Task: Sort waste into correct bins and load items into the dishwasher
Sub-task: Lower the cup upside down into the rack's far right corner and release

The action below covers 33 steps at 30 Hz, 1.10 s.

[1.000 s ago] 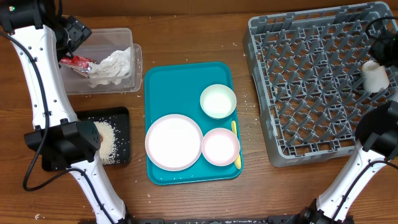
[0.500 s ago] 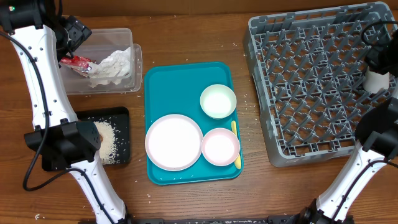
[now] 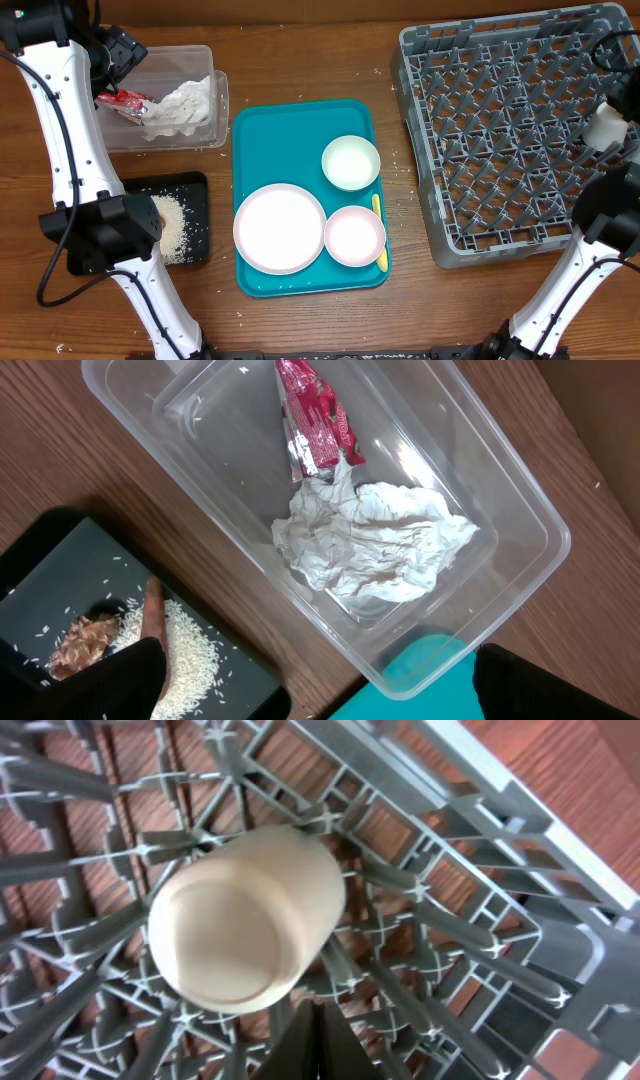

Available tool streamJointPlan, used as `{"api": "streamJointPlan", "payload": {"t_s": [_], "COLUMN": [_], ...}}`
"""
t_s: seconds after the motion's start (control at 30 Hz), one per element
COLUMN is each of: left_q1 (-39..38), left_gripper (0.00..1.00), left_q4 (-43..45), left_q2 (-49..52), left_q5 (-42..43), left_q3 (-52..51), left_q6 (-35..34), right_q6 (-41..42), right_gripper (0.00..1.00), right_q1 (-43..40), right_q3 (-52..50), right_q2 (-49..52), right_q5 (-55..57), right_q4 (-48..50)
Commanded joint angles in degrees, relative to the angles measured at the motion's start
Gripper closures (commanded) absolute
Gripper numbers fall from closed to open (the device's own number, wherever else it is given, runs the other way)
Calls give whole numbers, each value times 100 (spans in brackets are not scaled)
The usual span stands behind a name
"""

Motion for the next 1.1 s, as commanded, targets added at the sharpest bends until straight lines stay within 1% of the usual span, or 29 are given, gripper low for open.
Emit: {"api": "streamJointPlan", "payload": {"t_s": [0.0, 0.2, 0.47, 0.67, 0.83, 0.93, 1.07], "left_q1": [-28, -28, -28, -28, -28, -28, -28], "left_gripper": [0, 0, 0, 0, 0, 0, 0], "left_q4": [4, 4, 4, 4, 4, 4, 4], "left_q2": [39, 39, 39, 39, 39, 39, 39], "left_q5": [24, 24, 24, 24, 24, 24, 24], "left_q3": [-24, -24, -24, -24, -24, -24, -24], "left_q6": [-13, -15, -13, -13, -15, -13, -13], "right_q6": [109, 50, 48, 46, 70, 225, 221], "right_gripper": [96, 96, 96, 96, 96, 96, 96], "right_q1": [-26, -26, -151, -319, -326, -326, -299], "right_q3": [155, 125, -186, -437, -420, -334, 11], "right_q2": [-81, -79, -76, -76, -79, -81, -127], "right_q5": [-39, -754, -616, -719, -236, -35, -514], "right_q4": [107, 459, 684, 804, 743, 549, 356]}}
